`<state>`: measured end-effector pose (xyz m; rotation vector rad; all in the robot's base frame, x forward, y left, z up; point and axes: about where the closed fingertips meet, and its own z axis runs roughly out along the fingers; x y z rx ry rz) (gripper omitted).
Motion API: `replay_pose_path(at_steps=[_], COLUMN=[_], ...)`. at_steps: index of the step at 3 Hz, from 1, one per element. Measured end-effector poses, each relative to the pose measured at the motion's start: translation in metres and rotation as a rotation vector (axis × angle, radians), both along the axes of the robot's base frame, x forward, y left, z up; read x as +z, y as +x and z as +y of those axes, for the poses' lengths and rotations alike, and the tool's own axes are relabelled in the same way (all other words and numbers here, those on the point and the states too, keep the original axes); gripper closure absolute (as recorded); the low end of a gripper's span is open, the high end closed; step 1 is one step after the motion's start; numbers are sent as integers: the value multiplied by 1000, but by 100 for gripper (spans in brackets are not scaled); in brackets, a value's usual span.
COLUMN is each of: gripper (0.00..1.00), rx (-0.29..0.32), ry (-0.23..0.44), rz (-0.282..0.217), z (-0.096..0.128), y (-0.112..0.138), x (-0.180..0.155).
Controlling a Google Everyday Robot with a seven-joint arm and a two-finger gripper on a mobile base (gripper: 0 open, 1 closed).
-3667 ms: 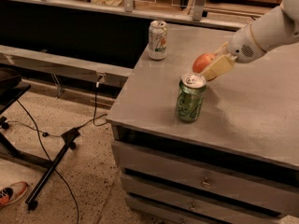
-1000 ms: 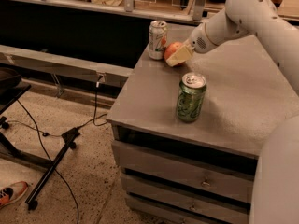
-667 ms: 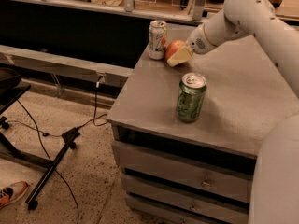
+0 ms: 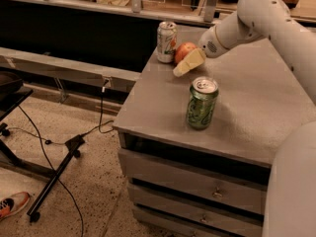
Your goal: Move apple near 7up can
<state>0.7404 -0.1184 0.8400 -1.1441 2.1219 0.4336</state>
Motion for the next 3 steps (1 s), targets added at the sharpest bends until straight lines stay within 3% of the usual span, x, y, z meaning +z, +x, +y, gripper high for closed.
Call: replay_pose_path(at_steps=[1,2,3], gripper=[0,0,0], rx=[37,66,60], ry=[13,21,16], rz=[-20,-68,-106], z=[-8,-30,-52], y=[-7,-21,-32], x=[12,36,56])
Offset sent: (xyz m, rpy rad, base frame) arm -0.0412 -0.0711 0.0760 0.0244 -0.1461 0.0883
